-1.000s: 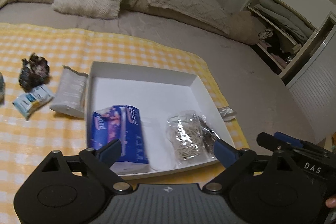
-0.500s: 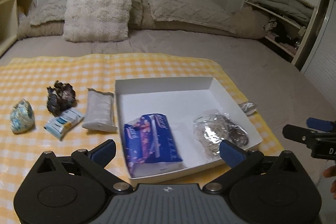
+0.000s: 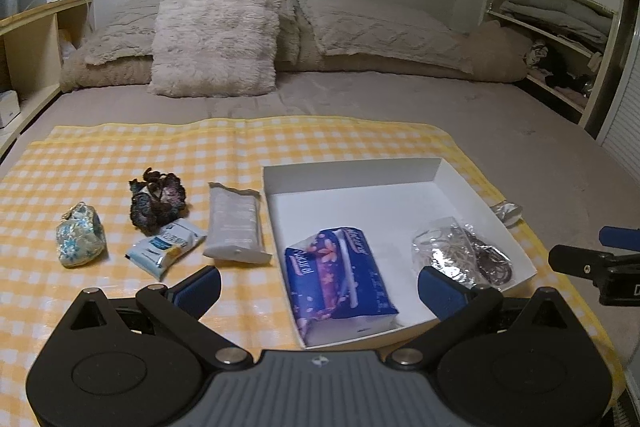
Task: Organize soft objects
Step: 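Move the left tool to the floral drawstring pouch while the right tool reaches the grey-white packet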
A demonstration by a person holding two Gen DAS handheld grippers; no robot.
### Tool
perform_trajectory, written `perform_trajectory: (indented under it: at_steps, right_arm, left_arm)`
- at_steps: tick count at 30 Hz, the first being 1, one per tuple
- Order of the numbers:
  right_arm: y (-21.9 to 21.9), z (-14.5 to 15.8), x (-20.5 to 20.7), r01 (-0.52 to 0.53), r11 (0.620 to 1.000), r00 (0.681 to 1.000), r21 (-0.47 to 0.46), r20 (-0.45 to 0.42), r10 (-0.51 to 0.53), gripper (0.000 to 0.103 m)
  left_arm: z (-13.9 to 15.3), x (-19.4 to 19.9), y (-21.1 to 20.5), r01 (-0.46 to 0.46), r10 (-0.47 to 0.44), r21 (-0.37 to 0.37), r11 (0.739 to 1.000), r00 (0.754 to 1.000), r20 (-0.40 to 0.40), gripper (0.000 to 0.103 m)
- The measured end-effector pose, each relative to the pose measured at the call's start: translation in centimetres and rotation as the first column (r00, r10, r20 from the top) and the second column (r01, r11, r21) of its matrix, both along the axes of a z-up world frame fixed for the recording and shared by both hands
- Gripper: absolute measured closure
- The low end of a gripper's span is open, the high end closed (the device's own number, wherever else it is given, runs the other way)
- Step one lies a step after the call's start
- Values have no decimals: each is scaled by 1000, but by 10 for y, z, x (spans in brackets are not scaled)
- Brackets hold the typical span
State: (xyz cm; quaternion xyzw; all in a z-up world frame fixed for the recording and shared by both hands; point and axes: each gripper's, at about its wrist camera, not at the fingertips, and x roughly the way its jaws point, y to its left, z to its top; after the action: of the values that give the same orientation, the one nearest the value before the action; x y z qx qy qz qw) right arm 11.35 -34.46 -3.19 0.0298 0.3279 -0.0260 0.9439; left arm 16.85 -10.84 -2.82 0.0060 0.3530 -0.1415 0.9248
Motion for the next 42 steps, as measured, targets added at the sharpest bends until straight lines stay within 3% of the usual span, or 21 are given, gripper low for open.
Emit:
perform_trajectory:
  at_steps: [26,42]
  right_arm:
    - [99,8,66,-140,990,990,-10,11,140,0]
    - [167,7,115,-202,979,979,31,45,201,0]
  left_arm:
    - [6,18,89,-164,164,22,986,986,32,0]
    - [-3,66,162,-325,324,52,944,946,27,0]
